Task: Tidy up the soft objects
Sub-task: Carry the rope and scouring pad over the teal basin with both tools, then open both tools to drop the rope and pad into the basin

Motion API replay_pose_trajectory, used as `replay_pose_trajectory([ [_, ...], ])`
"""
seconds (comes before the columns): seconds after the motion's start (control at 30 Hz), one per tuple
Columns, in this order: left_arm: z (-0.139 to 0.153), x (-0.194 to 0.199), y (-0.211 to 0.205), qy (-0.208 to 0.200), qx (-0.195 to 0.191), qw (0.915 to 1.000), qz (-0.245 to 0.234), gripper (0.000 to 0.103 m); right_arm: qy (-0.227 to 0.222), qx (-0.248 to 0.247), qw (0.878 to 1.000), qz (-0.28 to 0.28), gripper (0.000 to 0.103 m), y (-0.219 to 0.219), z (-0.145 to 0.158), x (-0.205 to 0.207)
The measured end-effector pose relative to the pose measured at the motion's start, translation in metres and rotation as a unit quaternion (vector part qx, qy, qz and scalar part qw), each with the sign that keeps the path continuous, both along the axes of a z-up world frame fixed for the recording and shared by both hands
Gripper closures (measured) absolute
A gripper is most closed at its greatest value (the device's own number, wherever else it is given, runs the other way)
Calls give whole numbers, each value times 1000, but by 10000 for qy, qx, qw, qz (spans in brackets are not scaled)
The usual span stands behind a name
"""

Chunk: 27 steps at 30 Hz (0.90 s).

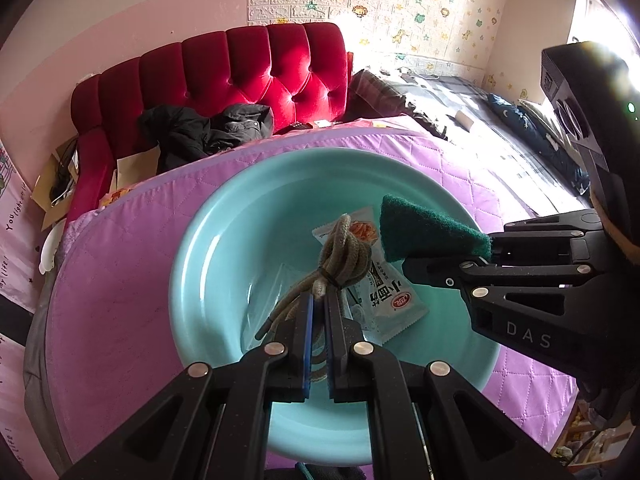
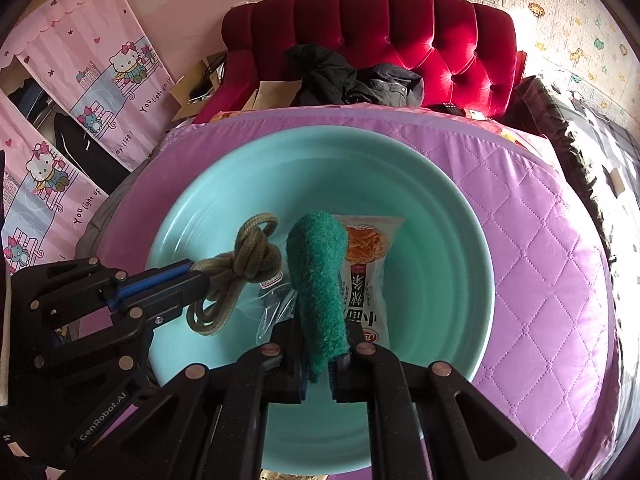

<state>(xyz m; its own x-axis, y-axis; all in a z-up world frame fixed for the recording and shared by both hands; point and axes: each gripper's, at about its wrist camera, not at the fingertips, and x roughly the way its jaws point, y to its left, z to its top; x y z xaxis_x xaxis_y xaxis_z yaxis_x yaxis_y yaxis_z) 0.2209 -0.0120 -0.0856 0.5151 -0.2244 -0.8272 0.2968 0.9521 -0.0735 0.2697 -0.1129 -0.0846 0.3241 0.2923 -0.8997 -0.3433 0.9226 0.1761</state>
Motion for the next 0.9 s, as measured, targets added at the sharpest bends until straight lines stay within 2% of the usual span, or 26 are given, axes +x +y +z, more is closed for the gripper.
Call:
replay_pose_trajectory([
  [0.4, -23, 24, -3, 58, 212, 9998, -36, 98, 83, 9, 9998, -158, 95, -2, -22, 23],
  [0.67, -32, 33, -5, 152, 281, 9995, -54, 98, 61, 2, 9998, -208, 90, -3, -24, 24],
  [0.9, -33, 32, -9, 71, 429, 9990, -84, 97, -150, -10, 9996, -248, 60, -5, -13, 22],
])
